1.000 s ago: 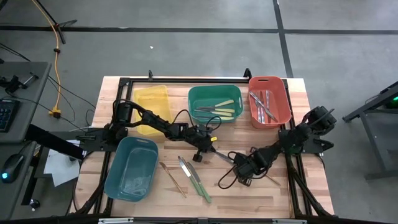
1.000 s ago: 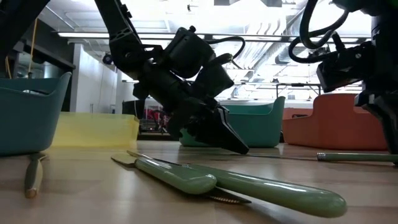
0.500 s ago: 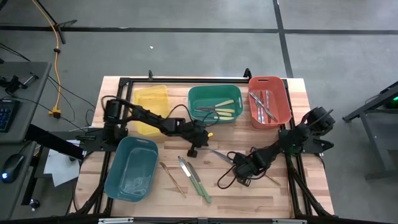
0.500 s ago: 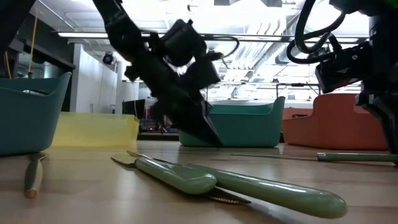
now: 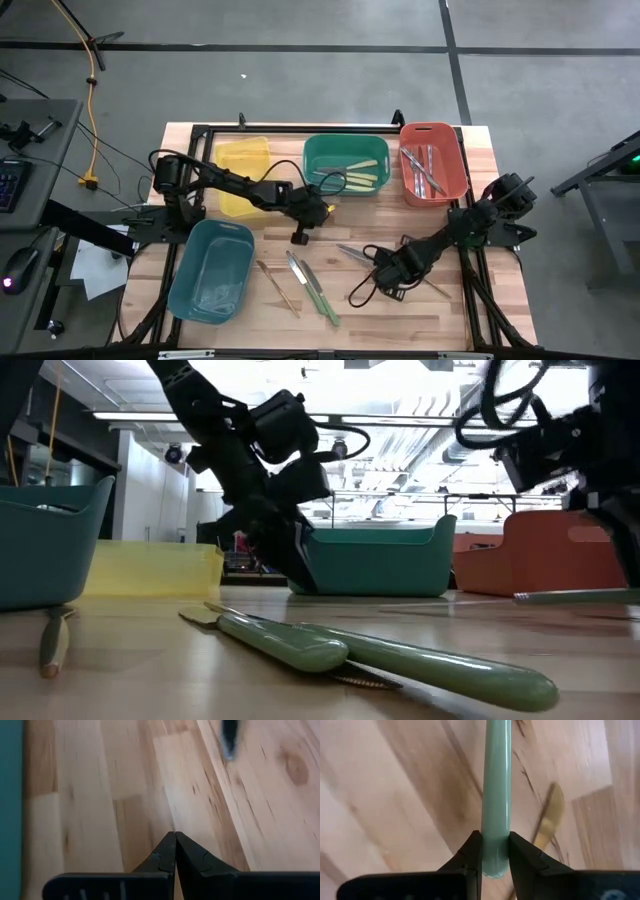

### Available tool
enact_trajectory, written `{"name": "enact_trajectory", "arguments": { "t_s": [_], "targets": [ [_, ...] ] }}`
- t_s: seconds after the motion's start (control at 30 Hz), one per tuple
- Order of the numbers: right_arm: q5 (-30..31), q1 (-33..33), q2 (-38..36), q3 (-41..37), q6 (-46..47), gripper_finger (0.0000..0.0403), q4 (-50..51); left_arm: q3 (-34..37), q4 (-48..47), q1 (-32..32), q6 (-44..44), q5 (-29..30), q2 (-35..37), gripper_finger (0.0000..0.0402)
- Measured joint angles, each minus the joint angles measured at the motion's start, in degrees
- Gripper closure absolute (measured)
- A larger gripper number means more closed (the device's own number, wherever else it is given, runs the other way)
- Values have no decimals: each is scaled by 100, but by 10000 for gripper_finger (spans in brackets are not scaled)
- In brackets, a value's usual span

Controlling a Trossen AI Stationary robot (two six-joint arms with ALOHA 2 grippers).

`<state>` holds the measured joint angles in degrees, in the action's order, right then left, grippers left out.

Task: Sort silverware by color (type)
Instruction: Put the green knife into the yellow bin

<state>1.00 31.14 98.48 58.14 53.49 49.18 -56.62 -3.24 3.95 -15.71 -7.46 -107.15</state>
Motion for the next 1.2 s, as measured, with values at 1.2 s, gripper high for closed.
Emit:
{"name": "enact_trajectory", "arguments": {
  "t_s": [1.2],
  "targets": [
    [775, -79, -813, 301, -857, 352, 161, 1559, 2307, -1150, -271, 64, 3553, 401]
  ]
}}
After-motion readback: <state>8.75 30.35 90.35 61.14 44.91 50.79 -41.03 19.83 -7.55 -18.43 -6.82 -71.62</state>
